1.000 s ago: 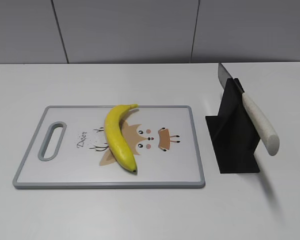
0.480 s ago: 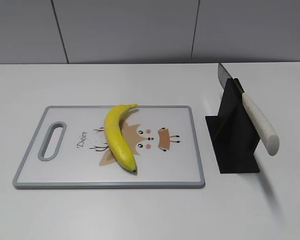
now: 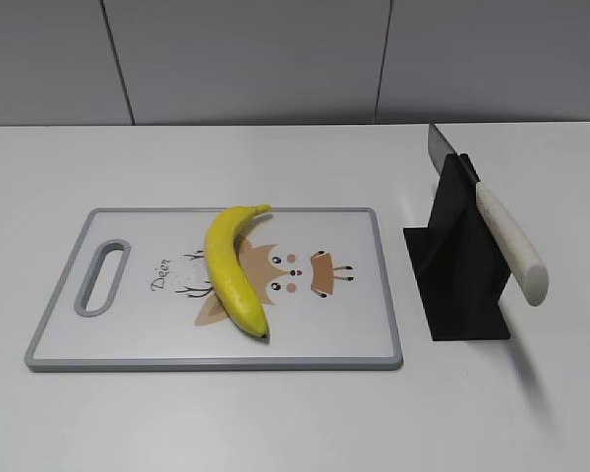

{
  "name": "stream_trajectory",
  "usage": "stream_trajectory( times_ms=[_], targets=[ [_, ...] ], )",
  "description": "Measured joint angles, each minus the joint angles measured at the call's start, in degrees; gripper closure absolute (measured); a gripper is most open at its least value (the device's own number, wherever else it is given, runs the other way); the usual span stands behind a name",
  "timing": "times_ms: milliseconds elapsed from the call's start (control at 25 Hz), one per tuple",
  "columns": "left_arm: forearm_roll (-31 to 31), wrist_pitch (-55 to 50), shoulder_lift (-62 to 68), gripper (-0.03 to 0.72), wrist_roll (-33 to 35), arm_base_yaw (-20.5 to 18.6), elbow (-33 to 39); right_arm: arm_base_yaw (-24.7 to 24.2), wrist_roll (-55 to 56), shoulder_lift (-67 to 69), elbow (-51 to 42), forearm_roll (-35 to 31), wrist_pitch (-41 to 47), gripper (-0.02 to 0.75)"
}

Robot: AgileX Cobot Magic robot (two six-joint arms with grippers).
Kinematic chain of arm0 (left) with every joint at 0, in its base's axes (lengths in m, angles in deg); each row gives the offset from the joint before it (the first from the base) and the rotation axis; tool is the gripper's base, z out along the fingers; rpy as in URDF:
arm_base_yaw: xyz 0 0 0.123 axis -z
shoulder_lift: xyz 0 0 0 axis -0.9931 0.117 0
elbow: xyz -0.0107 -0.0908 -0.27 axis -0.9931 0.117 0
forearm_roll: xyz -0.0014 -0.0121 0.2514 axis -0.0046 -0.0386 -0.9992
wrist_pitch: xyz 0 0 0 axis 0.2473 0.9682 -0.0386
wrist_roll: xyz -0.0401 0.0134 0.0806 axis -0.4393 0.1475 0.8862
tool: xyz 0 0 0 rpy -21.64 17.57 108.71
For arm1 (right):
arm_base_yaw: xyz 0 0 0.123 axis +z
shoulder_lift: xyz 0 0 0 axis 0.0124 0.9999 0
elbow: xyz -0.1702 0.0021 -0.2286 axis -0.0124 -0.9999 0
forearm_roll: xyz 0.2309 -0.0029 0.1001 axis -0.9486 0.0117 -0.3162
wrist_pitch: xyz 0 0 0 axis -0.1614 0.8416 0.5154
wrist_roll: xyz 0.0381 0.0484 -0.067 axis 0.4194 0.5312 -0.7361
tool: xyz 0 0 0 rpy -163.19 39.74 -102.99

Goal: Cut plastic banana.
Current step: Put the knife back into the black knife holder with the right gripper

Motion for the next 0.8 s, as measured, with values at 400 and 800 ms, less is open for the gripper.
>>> stream_trajectory(
  times_ms=[400, 800],
  targets=[
    [-0.1, 0.1, 0.0, 0.115, 0.0, 0.0, 0.0, 0.0, 0.0, -1.2, 0.0, 0.0, 0.1, 0.216],
    [-0.1, 0.1, 0.0, 0.115, 0.0, 0.0, 0.0, -0.1, 0.0, -1.2, 0.0, -0.2, 0.1, 0.216]
  ],
)
